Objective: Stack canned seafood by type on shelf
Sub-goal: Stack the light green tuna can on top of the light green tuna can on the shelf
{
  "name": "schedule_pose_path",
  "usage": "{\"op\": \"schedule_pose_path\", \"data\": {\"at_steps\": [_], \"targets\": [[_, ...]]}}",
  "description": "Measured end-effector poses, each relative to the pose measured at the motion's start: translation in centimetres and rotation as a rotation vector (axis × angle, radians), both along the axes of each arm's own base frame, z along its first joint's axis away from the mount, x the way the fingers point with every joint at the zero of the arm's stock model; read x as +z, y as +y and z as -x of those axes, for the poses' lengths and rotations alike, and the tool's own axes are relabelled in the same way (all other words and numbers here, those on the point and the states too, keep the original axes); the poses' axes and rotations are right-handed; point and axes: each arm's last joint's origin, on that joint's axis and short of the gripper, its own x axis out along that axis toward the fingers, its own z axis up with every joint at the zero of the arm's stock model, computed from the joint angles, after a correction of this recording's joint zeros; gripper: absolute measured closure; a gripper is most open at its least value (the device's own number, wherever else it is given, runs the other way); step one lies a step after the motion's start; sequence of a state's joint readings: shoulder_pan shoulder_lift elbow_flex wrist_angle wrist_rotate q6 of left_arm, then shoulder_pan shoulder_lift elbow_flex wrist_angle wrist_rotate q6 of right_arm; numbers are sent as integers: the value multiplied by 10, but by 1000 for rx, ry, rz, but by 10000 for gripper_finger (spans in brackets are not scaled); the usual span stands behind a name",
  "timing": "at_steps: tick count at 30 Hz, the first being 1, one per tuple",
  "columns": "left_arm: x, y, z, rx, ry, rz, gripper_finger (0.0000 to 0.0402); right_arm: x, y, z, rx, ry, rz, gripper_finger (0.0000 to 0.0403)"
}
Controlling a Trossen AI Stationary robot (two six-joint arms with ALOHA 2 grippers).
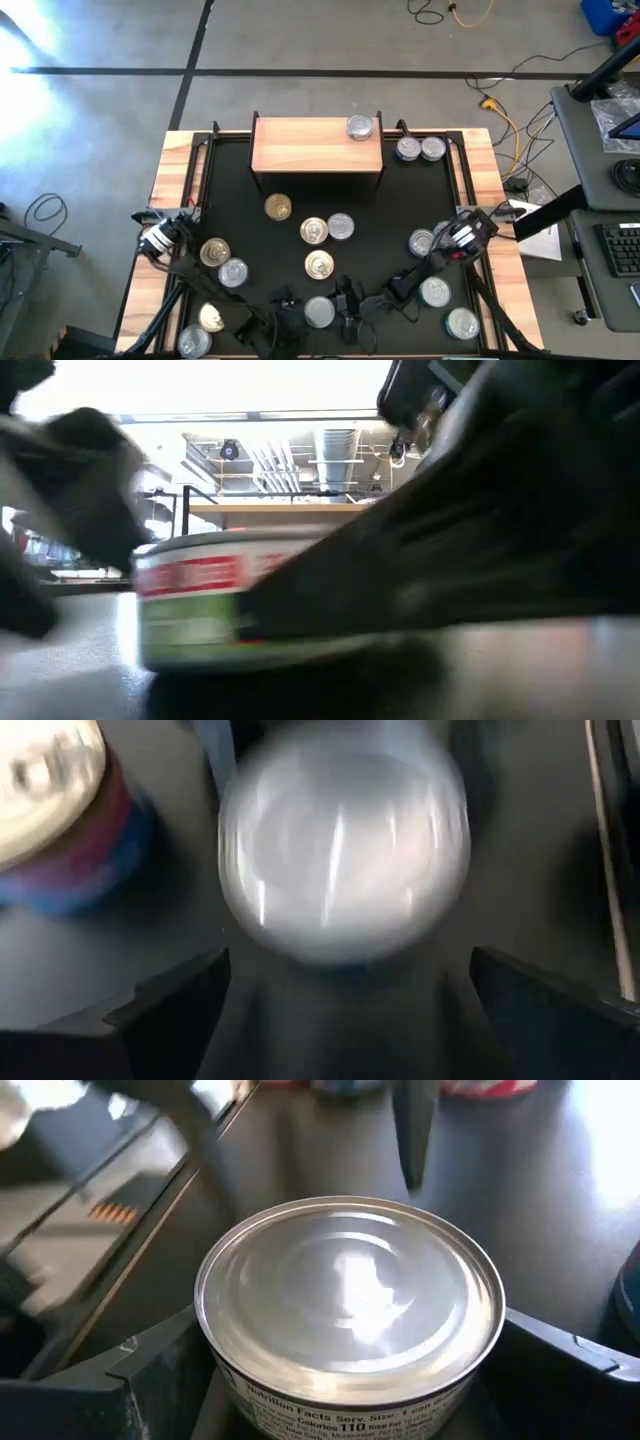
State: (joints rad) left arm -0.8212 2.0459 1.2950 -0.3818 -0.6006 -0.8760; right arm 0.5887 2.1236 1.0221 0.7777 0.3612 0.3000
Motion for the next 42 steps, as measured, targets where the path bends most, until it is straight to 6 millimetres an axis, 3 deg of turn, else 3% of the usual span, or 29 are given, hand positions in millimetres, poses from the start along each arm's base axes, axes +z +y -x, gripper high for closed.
{"op": "schedule_pose_path", "data": {"at_steps": [3,10,14,18,25,30,36,42], "targets": [[3,1,13,26,61,-1,4,27,-13,5,57,69,6,28],[22,3,28,87,-8,-14,4,117,-38,24,91,56,100,28],[27,7,24,80,-103,5,12,161,-65,36,69,12,154,28],[25,22,30,77,-190,56,22,192,-98,51,49,-19,180,28],[7,68,38,59,-379,184,31,221,-171,65,-42,-58,227,28],[5,104,40,52,-360,204,31,231,-233,70,-68,-77,205,28],[22,141,61,58,-339,140,31,242,-314,83,-132,-94,179,28],[57,168,86,108,-365,163,31,259,-379,100,-161,-138,198,28]]}}
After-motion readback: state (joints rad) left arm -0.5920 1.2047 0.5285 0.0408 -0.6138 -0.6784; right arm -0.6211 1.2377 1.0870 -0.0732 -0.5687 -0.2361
